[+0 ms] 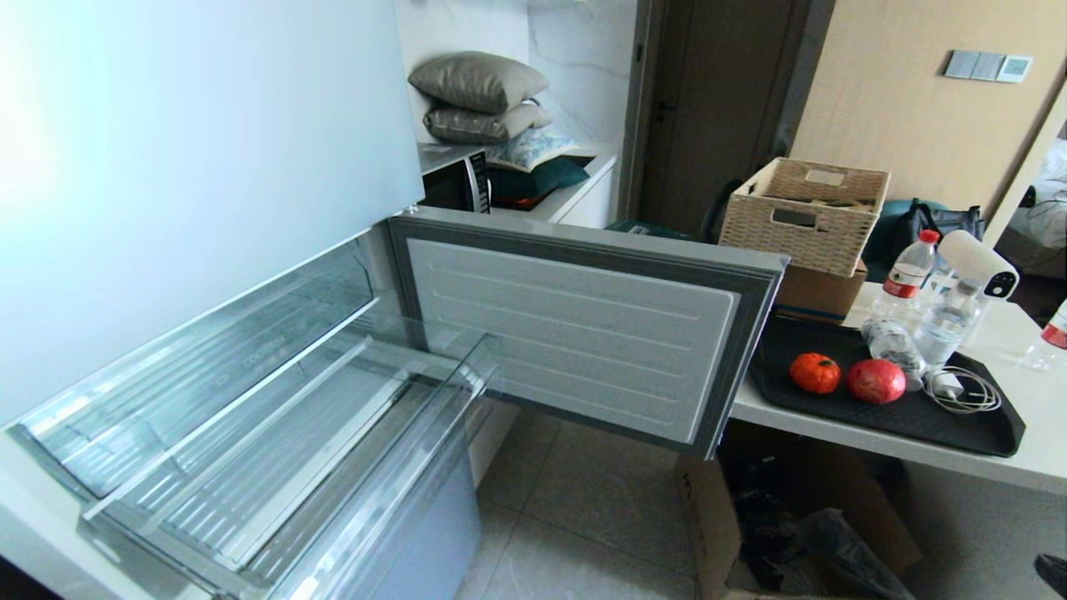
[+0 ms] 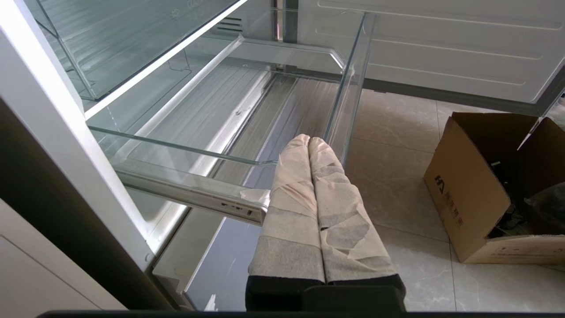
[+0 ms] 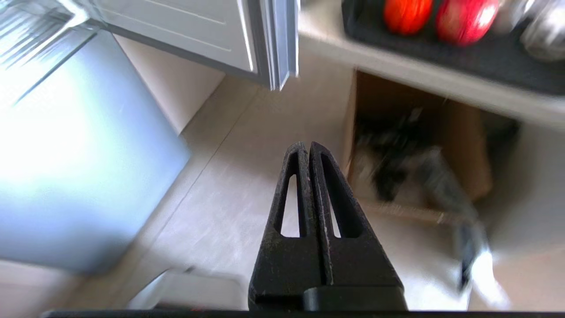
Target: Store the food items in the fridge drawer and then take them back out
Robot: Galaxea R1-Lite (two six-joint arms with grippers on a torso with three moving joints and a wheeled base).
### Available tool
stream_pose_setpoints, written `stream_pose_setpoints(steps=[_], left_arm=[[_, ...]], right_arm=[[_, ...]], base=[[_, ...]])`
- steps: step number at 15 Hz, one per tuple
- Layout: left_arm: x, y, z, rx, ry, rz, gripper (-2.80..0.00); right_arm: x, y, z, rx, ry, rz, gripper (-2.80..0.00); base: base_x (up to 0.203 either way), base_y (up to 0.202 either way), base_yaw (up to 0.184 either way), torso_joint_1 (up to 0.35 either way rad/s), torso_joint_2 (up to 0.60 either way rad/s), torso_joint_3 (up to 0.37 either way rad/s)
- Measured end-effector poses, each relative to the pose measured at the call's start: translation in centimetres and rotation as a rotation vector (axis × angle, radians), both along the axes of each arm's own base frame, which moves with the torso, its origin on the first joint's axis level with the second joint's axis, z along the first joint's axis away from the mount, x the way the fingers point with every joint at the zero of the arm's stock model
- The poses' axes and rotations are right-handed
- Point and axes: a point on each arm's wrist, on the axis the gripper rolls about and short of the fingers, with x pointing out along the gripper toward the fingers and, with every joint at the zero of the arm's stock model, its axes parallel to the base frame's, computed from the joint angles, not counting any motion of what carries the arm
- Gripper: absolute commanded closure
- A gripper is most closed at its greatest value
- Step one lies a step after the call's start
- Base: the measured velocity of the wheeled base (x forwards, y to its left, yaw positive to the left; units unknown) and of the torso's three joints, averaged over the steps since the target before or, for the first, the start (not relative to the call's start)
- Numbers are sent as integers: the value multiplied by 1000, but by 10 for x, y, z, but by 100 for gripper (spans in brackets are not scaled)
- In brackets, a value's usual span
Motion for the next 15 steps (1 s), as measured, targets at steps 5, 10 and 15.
stream_pose_setpoints(steps=[5, 10, 15], left_arm=[[0, 0, 0, 0, 0, -1, 0], [0, 0, 0, 0, 0, -1, 0], [0, 0, 0, 0, 0, 0, 0]], right_arm=[[-35, 1, -50, -113, -57, -35, 0], [-52, 0, -59, -119, -203, -44, 0], [-56, 0, -61, -92, -246, -60, 0]], base=[[0, 0, 0, 0, 0, 0], [0, 0, 0, 0, 0, 0], [0, 0, 0, 0, 0, 0]])
